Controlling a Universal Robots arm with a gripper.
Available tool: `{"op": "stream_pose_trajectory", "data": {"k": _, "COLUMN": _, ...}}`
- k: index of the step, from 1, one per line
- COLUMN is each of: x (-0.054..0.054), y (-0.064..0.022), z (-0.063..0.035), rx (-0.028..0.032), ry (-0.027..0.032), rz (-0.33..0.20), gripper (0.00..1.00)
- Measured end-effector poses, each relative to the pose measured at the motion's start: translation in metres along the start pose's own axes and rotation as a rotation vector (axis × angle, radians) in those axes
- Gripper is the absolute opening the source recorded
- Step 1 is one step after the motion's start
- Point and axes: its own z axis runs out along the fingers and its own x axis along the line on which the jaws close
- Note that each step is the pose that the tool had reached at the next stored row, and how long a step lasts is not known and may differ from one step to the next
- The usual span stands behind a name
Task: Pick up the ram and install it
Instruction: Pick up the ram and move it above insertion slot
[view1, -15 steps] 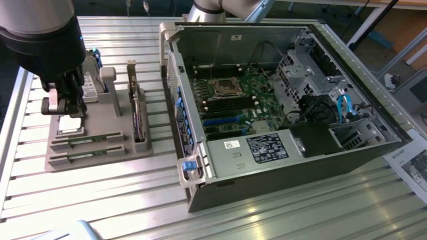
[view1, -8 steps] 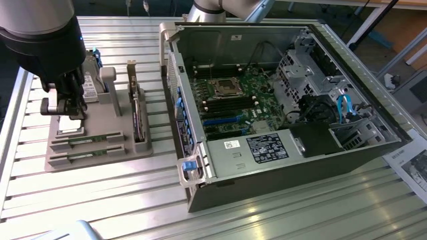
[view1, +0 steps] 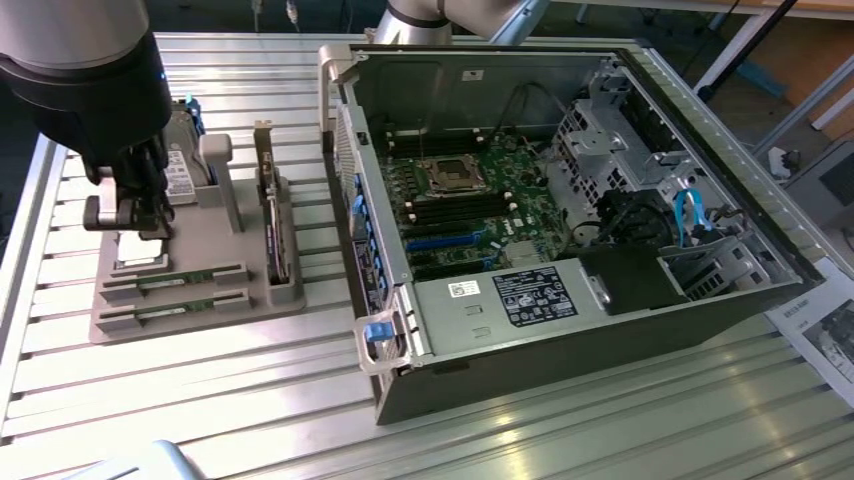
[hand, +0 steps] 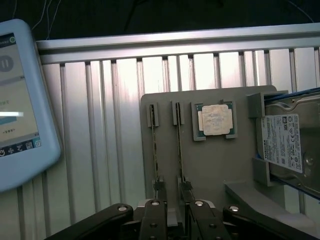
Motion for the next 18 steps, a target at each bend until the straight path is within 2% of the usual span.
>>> {"op": "stream_pose_trajectory", "data": {"k": 3, "x": 0.001, "y": -0.0002, "z": 0.0001, "rx": -0.0001, "ry": 0.0002, "rz": 0.000, "gripper": 0.25}}
{"op": "stream_pose_trajectory", "data": {"k": 7, "x": 0.007, "y": -0.0006, "z": 0.0026, "rx": 0.0001, "ry": 0.0007, "rz": 0.000, "gripper": 0.25}}
{"op": "stream_pose_trajectory", "data": {"k": 18, "x": 0.017, "y": -0.0023, "z": 0.0282, "rx": 0.0000, "ry": 0.0008, "rz": 0.000, "gripper": 0.25}}
